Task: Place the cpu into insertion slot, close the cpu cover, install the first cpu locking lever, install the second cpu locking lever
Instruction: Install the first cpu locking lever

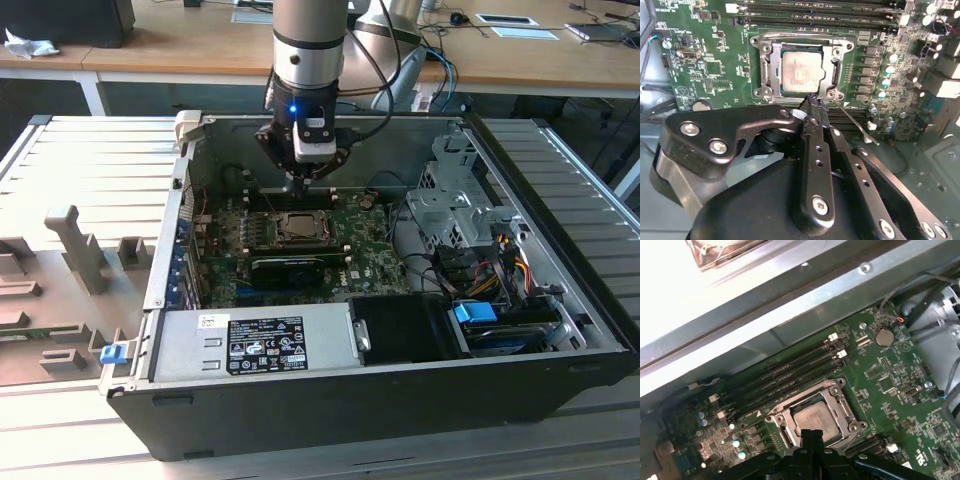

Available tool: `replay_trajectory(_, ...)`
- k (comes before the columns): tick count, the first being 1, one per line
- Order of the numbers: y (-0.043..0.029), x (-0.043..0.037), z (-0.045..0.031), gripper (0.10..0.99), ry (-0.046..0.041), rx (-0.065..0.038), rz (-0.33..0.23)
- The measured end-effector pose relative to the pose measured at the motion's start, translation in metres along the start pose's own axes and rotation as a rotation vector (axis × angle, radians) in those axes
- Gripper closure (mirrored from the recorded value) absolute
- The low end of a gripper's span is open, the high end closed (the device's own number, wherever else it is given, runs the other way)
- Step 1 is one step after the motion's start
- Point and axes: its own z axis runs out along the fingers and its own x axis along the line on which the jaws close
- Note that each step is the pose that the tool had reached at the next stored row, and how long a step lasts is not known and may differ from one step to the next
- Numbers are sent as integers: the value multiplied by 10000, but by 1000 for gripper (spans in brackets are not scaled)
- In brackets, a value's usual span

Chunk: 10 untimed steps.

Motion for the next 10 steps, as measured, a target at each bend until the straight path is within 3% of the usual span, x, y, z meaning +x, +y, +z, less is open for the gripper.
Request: replay_trajectory(10, -1, 0, 0, 980, 47, 27, -1236)
